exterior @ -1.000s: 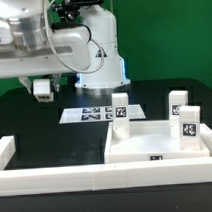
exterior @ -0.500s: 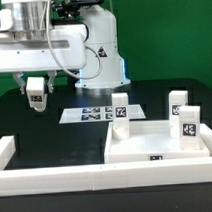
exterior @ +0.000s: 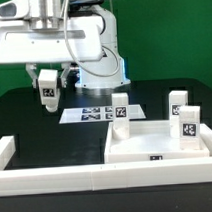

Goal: Assemble square table

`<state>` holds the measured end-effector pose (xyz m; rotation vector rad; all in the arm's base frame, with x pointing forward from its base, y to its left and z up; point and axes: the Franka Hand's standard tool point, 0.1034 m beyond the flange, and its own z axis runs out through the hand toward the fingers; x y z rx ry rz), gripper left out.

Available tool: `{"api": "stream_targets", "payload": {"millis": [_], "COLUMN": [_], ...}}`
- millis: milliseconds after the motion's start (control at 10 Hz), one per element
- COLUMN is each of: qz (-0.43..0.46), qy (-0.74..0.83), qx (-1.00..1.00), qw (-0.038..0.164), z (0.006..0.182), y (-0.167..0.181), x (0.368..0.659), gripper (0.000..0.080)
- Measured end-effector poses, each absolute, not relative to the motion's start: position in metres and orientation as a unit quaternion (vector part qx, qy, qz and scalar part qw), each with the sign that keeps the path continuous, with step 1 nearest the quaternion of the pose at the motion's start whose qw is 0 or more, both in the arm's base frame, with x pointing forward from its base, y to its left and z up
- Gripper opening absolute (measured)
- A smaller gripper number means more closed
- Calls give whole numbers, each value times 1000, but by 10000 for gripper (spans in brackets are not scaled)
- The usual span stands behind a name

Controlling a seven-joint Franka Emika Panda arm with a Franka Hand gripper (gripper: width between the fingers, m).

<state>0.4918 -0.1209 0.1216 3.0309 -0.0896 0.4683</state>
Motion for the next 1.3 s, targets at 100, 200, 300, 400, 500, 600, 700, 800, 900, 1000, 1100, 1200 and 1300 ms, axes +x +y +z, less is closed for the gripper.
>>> {"api": "stream_targets", "payload": {"millis": [100, 200, 300, 400, 500, 600, 700, 800, 900, 1000, 1100, 1200, 1300], "qz": [192, 204, 209, 208, 208, 205, 198, 193, 206, 212, 230, 247, 258], "qy": [-22, -23, -26, -25, -25, -24, -21, -18, -25, -23, -15, -7, 6], "qx": [979, 975, 974, 975, 975, 976, 979, 981, 978, 977, 973, 969, 966], "qw": [66, 81, 80, 79, 79, 71, 48, 19, 5, -8, -17, -23, -27], "z": [128, 127, 129, 129, 129, 130, 137, 150, 165, 175, 192, 207, 218], "y": [-129, -136, -134, -132, -132, -128, -112, -91, -73, -55, -37, -18, -4], "x": [496, 491, 490, 491, 491, 491, 493, 500, 511, 522, 538, 549, 554], "gripper": [290, 290, 290, 290, 290, 290, 290, 290, 290, 290, 290, 290, 290]}}
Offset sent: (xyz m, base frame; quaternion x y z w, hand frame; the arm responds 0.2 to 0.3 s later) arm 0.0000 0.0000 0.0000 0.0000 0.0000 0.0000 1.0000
